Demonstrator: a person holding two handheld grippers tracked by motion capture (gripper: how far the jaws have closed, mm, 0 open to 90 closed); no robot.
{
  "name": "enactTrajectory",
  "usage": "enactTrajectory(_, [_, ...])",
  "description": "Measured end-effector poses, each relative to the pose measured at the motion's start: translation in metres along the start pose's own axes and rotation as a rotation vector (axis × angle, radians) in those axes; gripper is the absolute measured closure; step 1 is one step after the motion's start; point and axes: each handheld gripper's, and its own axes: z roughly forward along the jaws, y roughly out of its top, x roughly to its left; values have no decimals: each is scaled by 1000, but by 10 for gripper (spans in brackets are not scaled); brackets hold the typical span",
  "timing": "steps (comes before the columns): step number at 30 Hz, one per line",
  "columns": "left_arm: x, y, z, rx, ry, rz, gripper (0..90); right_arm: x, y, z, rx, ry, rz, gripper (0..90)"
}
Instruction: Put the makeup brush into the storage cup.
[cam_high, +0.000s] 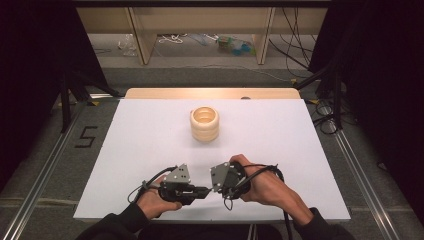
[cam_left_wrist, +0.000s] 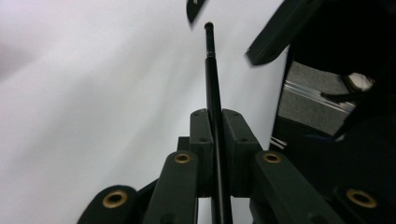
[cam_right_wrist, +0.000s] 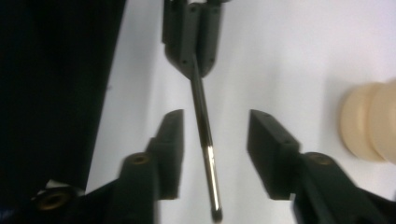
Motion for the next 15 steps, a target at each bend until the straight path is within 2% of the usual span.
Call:
enactTrajectory(1, [2,0,-4,-16,22,-13,834,-2,-3,-3,-24,-28,57,463])
enactTrajectory(2, [2,0,-4,-16,22,-13,834,-4,-6,-7,-52,-45,117,427])
enactTrajectory(3, [3,0,-5,-34,32,-24,834,-4,-6,-7,-52,-45,117,427])
enactTrajectory(4, [4,0,-7,-47,39,-34,834,-5,-8,-11,-81,-68,174,396])
enactTrajectory(5, [5,0,-10,-55,58,-47,833,-8,-15,-17,-162,-113,286,330])
enactTrajectory(6, [7,0,-12,-55,71,-48,833,-8,-15,-17,-162,-113,286,330])
enactTrajectory(8, [10,0,-16,-82,96,-70,833,-10,-22,-22,-245,-158,388,323])
enactTrajectory(9, [12,0,-17,-95,101,-73,833,-11,-26,-24,-274,-161,437,315])
enactTrajectory(10, [12,0,-19,-104,115,-87,833,-13,-34,-27,-331,-173,528,299])
enactTrajectory(11, [14,0,-21,-118,130,-82,833,-14,-38,-27,-365,-177,565,299])
enactTrajectory(12, [14,0,-21,-118,130,-82,833,-14,-38,-27,-365,-177,565,299])
enactTrajectory(13, [13,0,-21,-127,133,-94,833,-15,-46,-27,-397,-169,633,280])
enactTrajectory(14, [15,0,-22,-131,129,-78,833,-15,-48,-26,-407,-172,666,276])
enactTrajectory(15, [14,0,-22,-134,144,-100,833,-15,-48,-26,-407,-172,666,276])
